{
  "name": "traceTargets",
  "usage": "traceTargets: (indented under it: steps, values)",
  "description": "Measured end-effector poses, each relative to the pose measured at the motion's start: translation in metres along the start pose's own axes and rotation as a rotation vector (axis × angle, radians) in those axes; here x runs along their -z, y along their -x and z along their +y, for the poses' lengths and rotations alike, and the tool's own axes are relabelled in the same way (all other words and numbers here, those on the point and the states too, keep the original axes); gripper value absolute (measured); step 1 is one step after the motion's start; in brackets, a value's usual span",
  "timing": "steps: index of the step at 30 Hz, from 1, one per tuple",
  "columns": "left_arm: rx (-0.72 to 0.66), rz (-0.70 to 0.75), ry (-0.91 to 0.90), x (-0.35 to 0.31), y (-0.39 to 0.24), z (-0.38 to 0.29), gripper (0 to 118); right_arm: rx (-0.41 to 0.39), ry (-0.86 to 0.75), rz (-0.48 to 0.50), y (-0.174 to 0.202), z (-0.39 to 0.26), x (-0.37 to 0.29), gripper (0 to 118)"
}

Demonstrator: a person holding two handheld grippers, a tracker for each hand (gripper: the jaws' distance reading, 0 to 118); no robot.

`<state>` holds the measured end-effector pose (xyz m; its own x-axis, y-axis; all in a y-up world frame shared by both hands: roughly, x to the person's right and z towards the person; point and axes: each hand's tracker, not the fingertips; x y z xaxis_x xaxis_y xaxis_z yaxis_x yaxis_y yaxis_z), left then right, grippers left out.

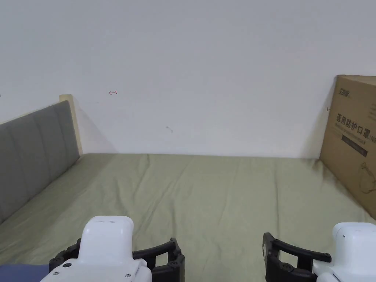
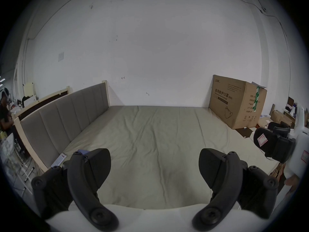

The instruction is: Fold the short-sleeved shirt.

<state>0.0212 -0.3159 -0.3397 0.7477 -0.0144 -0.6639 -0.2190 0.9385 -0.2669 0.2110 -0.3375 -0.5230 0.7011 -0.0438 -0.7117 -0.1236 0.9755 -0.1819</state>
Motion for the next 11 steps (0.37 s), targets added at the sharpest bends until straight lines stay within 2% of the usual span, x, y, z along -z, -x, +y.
traceTargets:
  steps: [5, 11]
  values:
    - [-0.032, 0.002, 0.032, 0.0071, 0.0020, 0.0031, 110, -0.022, 0.001, -0.003, 0.0012, 0.0003, -0.0005, 116]
    - [0.019, 0.043, 0.002, 0.0061, -0.0036, 0.0012, 110, -0.026, -0.002, 0.005, 0.0020, -0.0005, -0.0005, 116]
